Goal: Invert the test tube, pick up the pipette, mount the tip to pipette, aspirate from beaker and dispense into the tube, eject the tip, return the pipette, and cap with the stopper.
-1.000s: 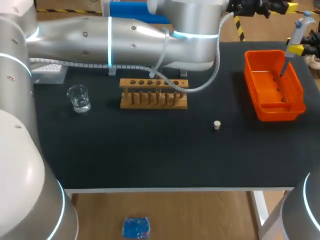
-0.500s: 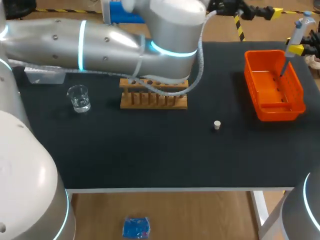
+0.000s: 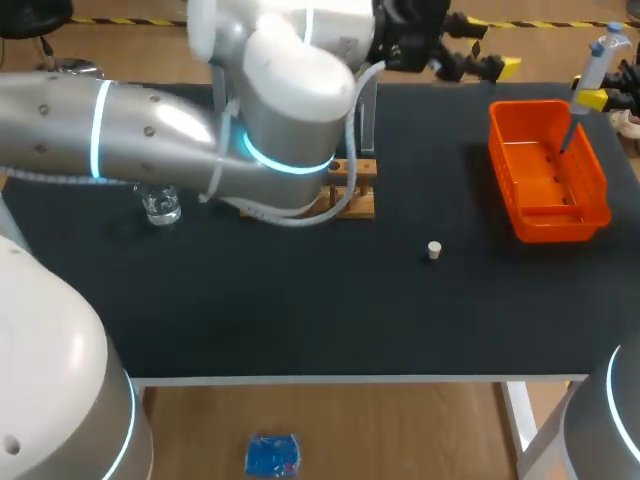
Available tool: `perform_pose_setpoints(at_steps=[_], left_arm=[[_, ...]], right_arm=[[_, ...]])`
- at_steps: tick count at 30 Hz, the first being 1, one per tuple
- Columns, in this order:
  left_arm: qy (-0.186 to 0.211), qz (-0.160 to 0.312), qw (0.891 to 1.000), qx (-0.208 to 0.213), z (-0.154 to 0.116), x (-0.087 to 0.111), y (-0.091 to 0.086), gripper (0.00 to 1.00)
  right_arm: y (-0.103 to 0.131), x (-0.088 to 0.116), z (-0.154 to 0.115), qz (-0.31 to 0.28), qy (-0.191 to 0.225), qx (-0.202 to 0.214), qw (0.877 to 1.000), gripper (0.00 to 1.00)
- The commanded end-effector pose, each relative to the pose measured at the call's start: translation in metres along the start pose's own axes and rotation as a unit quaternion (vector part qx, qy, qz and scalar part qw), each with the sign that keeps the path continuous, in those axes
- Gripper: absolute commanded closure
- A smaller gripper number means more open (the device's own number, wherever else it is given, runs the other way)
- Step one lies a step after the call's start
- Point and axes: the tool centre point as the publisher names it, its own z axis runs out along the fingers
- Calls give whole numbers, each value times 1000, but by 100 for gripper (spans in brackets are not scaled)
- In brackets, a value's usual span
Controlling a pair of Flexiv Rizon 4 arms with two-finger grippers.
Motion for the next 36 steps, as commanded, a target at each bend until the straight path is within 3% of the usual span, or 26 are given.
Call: perform_pose_setpoints(at_steps=[1, 12, 26, 36], left_arm=[[27, 3, 996, 89, -17, 6, 22, 0], [72, 5, 989, 129, -30, 30, 47, 0], [-10, -24, 987, 159, -63, 53, 95, 0], [-25, -16, 983, 180, -84, 53, 113, 0]], right_arm=[[1, 0, 0, 0, 1, 2, 1000, 100], [1, 0, 0, 0, 1, 2, 1000, 100], [1, 0, 0, 0, 1, 2, 1000, 100], [1, 0, 0, 0, 1, 2, 1000, 100]])
